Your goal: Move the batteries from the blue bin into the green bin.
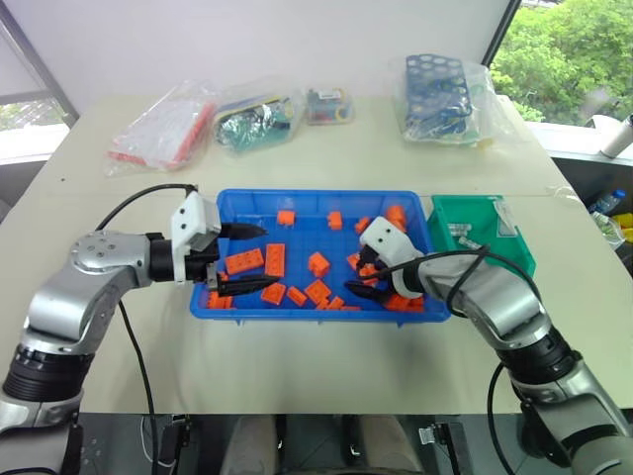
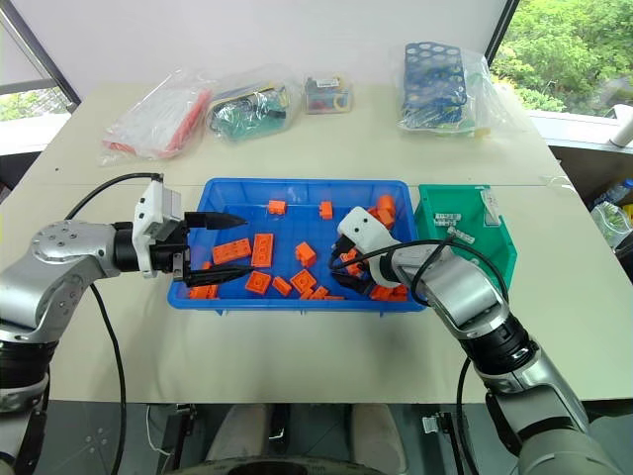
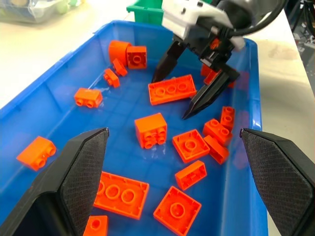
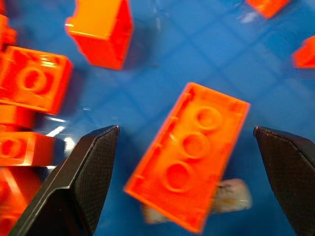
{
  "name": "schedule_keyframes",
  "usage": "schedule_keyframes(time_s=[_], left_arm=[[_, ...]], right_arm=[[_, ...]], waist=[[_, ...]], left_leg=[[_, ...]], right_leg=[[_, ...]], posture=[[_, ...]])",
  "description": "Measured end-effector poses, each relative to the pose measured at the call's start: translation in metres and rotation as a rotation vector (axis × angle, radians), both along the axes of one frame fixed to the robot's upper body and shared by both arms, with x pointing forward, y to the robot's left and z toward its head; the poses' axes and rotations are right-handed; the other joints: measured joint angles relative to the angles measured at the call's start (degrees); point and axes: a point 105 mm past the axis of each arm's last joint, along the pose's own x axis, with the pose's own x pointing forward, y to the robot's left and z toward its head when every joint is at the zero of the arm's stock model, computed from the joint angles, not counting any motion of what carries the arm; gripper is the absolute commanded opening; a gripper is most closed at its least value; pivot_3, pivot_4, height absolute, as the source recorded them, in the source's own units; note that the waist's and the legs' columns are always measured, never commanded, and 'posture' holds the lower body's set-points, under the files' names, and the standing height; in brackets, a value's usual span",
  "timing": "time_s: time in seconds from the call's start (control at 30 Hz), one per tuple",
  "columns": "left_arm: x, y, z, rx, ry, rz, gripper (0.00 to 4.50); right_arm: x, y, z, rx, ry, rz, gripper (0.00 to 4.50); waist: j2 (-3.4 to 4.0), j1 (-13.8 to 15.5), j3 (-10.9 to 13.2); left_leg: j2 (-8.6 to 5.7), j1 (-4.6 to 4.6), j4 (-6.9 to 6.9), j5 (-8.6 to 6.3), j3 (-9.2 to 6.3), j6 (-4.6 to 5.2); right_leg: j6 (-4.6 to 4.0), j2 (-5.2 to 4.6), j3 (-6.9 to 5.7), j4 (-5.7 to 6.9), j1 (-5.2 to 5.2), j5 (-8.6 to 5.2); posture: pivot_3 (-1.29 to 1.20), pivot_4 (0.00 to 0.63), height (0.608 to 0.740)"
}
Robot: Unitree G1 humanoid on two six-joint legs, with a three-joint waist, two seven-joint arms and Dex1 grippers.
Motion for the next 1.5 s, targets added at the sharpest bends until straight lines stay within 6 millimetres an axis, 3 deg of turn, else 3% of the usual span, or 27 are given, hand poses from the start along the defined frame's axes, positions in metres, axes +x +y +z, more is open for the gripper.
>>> schedule_keyframes(time_s=[0.03, 0.2, 0.37, 0.53, 0.6, 0.67, 0.8, 0.93, 1.0, 1.03, 1.1, 1.13, 1.17, 1.5], left_arm=[[0.0, 0.0, 0.001, 0.0, -0.004, -0.001, 4.5], [0.002, 0.0, 0.002, -0.002, -0.007, 0.001, 4.5], [0.005, 0.001, 0.005, -0.006, -0.007, 0.004, 4.5], [0.007, -0.002, 0.009, -0.011, -0.022, -0.008, 4.5], [0.008, -0.003, 0.008, -0.02, -0.017, -0.011, 4.5], [0.009, -0.002, 0.006, -0.021, -0.007, -0.005, 4.5], [0.009, -0.003, 0.005, -0.016, -0.005, -0.01, 4.5], [0.01, -0.003, 0.006, -0.011, -0.006, -0.015, 4.5], [0.01, -0.002, 0.005, -0.008, -0.006, -0.014, 4.5], [0.011, -0.002, 0.005, -0.006, -0.007, -0.015, 4.5], [0.011, -0.003, 0.006, -0.008, -0.011, -0.022, 4.5], [0.012, -0.004, 0.007, -0.009, -0.016, -0.025, 4.5], [0.014, -0.004, 0.007, -0.009, -0.017, -0.021, 4.5], [0.015, -0.005, 0.005, -0.004, -0.016, -0.027, 4.5]], right_arm=[[0.0, 0.0, -0.001, 0.0, -0.001, 0.001, 3.66], [-0.002, 0.007, -0.002, 0.025, 0.008, 0.015, 1.28], [0.002, 0.026, 0.007, 0.082, -0.004, 0.055, 1.26], [0.019, 0.067, 0.029, 0.139, -0.086, 0.154, 1.26], [0.027, 0.088, 0.025, 0.162, -0.066, 0.186, 2.28], [0.031, 0.093, 0.014, 0.134, -0.045, 0.197, 3.04], [0.036, 0.074, 0.017, 0.1, -0.052, 0.18, 3.04], [0.027, 0.026, 0.041, 0.089, -0.068, 0.139, 3.04], [0.016, 0.007, 0.042, 0.073, -0.048, 0.128, 3.04], [0.01, 0.0, 0.039, 0.071, -0.025, 0.121, 3.31], [0.0, -0.007, 0.031, 0.074, 0.023, 0.116, 3.81], [-0.006, -0.01, 0.026, 0.07, 0.044, 0.112, 4.3], [-0.01, -0.011, 0.022, 0.07, 0.062, 0.111, 4.42], [-0.013, -0.018, 0.008, 0.043, 0.084, 0.09, 4.42]], waist=[[0.0, 0.0, 0.0], [0.0, -0.1, 0.0], [0.0, -0.2, 0.0], [-0.01, -0.3, 0.0], [-0.01, -0.3, 0.0], [-0.01, 0.1, 0.0], [-0.02, 0.2, 0.0], [-0.02, 0.1, 0.0], [-0.03, 0.1, 0.0], [-0.03, -0.1, 0.0], [-0.02, -0.4, 0.0], [-0.02, -0.3, 0.0], [-0.02, -0.4, 0.0], [-0.03, 0.1, 0.0]], left_leg=[[0.0, 0.0, 0.0, 0.0, 0.0, 0.0], [0.01, 0.0, -0.01, 0.0, 0.0, 0.0], [0.01, 0.0, -0.01, 0.0, 0.0, 0.0], [0.02, 0.02, -0.04, 0.0, -0.02, 0.0], [0.02, 0.0, -0.05, 0.0, 0.0, 0.0], [-0.01, -0.04, -0.01, 0.0, -0.01, 0.0], [-0.06, -0.07, 0.05, 0.0, 0.01, 0.0], [-0.06, -0.07, -0.01, 0.0, -0.04, 0.0], [-0.03, -0.03, -0.04, 0.0, -0.06, 0.0], [0.0, -0.02, -0.06, 0.0, -0.05, 0.0], [0.04, 0.02, -0.06, 0.0, -0.04, 0.0], [0.04, 0.02, -0.06, 0.0, -0.06, 0.0], [0.05, 0.02, -0.05, 0.0, -0.05, 0.0], [0.0, -0.01, 0.0, 0.0, -0.05, 0.0]], right_leg=[[0.0, 0.0, 0.0, 0.0, 0.0, 0.0], [0.0, 0.02, 0.0, 0.0, 0.0, 0.0], [0.0, 0.03, 0.0, 0.01, -0.02, 0.0], [0.0, 0.08, -0.01, 0.01, -0.02, 0.0], [0.0, 0.08, -0.01, 0.01, -0.03, 0.0], [0.01, 0.0, -0.03, 0.01, -0.03, 0.0], [0.01, -0.09, -0.04, 0.0, -0.01, 0.01], [0.01, -0.1, -0.07, -0.04, 0.0, 0.01], [0.0, -0.03, -0.07, -0.04, 0.01, 0.0], [0.0, 0.0, -0.06, -0.04, 0.0, 0.0], [-0.01, 0.07, -0.05, 0.0, 0.0, 0.0], [-0.02, 0.08, -0.05, 0.01, 0.0, -0.01], [-0.01, 0.09, -0.04, 0.0, -0.01, -0.01], [-0.01, 0.02, -0.04, -0.02, 0.02, 0.0]], posture=[[0.0, 0.15, 0.739], [0.0, 0.15, 0.739], [0.0, 0.15, 0.739], [0.0, 0.15, 0.739], [0.0, 0.15, 0.739], [0.0, 0.15, 0.739], [0.0, 0.15, 0.739], [0.0, 0.15, 0.739], [0.0, 0.15, 0.739], [0.0, 0.15, 0.739], [0.0, 0.15, 0.739], [0.0, 0.15, 0.739], [0.0, 0.15, 0.739], [0.0, 0.15, 0.739]])
